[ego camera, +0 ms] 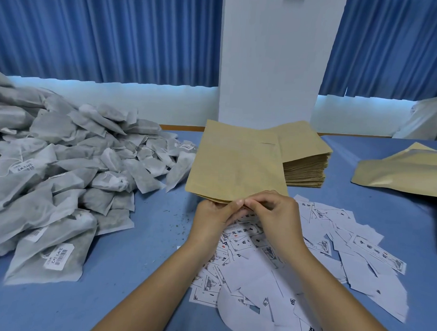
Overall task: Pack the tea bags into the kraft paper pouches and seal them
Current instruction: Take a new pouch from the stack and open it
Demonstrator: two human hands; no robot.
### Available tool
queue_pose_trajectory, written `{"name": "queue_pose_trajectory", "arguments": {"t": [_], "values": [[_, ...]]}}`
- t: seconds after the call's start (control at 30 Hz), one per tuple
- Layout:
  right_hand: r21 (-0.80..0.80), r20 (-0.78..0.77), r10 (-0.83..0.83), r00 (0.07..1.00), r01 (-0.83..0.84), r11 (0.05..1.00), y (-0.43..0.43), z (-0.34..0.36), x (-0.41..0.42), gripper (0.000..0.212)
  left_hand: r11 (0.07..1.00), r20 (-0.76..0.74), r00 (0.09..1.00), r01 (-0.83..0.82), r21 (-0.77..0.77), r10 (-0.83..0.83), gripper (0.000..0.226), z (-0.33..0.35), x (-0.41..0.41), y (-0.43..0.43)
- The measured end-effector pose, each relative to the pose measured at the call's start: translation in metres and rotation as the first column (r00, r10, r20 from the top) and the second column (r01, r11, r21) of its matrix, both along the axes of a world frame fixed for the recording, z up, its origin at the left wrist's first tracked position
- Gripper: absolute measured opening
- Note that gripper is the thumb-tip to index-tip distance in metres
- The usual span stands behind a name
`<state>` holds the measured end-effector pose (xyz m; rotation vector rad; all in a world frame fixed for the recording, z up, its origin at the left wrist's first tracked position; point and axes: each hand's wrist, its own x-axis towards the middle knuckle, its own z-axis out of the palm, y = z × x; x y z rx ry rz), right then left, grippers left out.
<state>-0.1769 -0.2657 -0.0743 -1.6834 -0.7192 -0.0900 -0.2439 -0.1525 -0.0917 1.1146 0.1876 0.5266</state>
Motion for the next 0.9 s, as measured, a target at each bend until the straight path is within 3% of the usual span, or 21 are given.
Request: {"name": "queue_pose_trajectory", "arguments": {"t": [0.13, 0.23, 0.3, 0.4, 0.7, 0.9], "values": [[-0.053, 0.011, -0.076, 0.997, 0.076, 0.996, 0.0, -0.001, 0.001, 0.01, 1.0, 0.007, 1.0, 0.007, 0.0, -0.007, 0.023, 0.0, 0.0, 0.001], [-0.137, 0.285, -0.061, 0.956, 0.103, 0.985, 0.003, -0.002, -0.003, 0.007, 0.999, -0.04, 0.998, -0.05, -0.008, 0.05, 0.017, 0.001, 0.001, -0.002], [-0.204, 0.495, 0.004, 0.869, 0.112, 0.972, 0.007, -0.003, -0.009, 0.007, 0.994, -0.1, 0.991, -0.096, -0.059, 0.09, 0.022, 0.001, 0.002, -0.005], [-0.282, 0.669, 0.045, 0.742, 0.196, 0.939, 0.01, 0.0, -0.011, 0.015, 0.991, -0.159, 0.98, -0.129, -0.035, 0.122, 0.025, 0.002, 0.002, -0.008], [-0.265, 0.708, -0.018, 0.706, 0.289, 0.92, 0.009, -0.001, -0.01, 0.024, 0.995, -0.181, 0.98, -0.065, 0.075, 0.078, 0.024, 0.003, 0.002, -0.009], [-0.251, 0.736, -0.067, 0.674, 0.363, 0.897, 0.011, 0.001, -0.019, 0.031, 0.947, -0.209, 0.929, -0.273, 0.167, 0.304, 0.031, 0.009, 0.008, -0.019]]}}
